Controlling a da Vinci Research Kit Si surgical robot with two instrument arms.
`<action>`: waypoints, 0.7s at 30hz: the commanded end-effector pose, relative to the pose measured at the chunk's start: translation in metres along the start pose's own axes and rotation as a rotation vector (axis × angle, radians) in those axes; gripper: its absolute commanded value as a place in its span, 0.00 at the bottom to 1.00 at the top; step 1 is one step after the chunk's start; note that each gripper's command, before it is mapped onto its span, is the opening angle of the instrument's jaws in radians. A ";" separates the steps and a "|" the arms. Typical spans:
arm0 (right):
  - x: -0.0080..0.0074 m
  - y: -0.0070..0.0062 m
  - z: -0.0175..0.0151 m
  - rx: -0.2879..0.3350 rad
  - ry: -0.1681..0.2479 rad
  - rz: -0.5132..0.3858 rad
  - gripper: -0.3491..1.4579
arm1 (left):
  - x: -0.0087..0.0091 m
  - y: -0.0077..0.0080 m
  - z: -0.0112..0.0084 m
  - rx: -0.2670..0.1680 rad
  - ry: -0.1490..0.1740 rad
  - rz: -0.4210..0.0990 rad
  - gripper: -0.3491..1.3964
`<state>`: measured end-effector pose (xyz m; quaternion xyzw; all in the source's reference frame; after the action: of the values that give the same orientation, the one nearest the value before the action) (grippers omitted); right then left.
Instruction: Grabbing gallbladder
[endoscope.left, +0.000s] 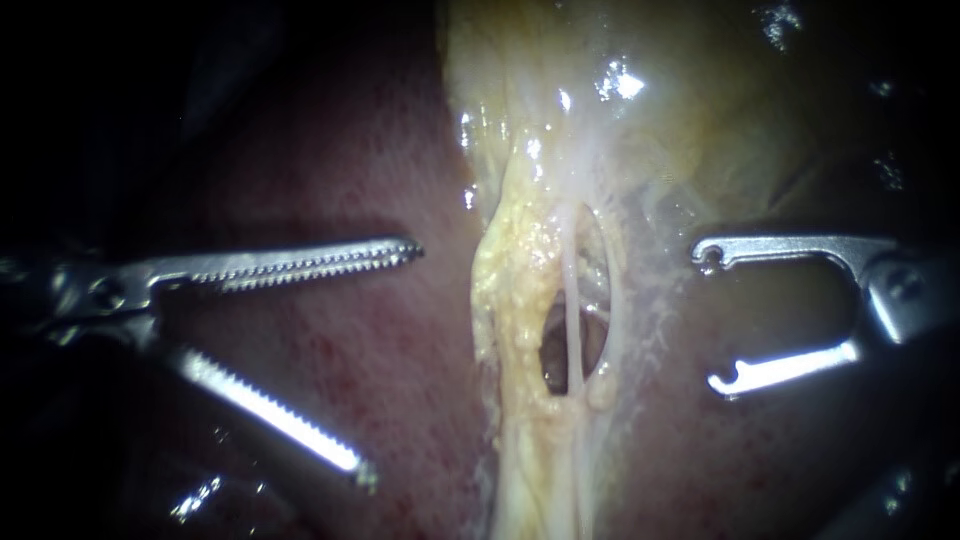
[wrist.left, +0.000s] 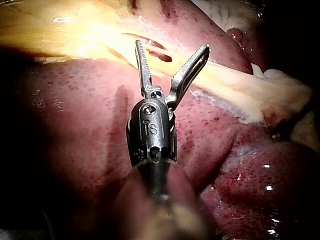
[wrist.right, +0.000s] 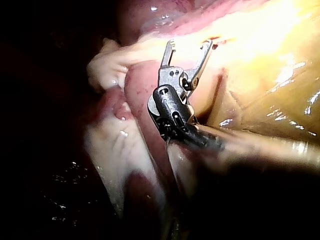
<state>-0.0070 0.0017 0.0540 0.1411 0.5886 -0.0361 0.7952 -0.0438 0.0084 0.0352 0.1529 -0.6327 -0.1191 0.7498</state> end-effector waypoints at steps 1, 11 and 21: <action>0.0000 0.0000 0.0000 0.000 0.000 0.000 0.52 | -0.0001 0.0001 0.0000 0.002 0.000 -0.001 0.82; 0.0000 0.0000 0.0000 0.000 0.000 0.000 0.52 | -0.0005 0.0016 0.0005 -0.050 0.006 -0.031 0.81; 0.0000 0.0000 -0.0001 0.000 0.000 -0.001 0.52 | 0.0006 0.0046 0.0029 -0.091 0.039 -0.071 0.77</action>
<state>-0.0071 0.0017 0.0540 0.1411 0.5886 -0.0363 0.7952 -0.0469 0.0124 0.0382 0.1438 -0.6057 -0.1729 0.7632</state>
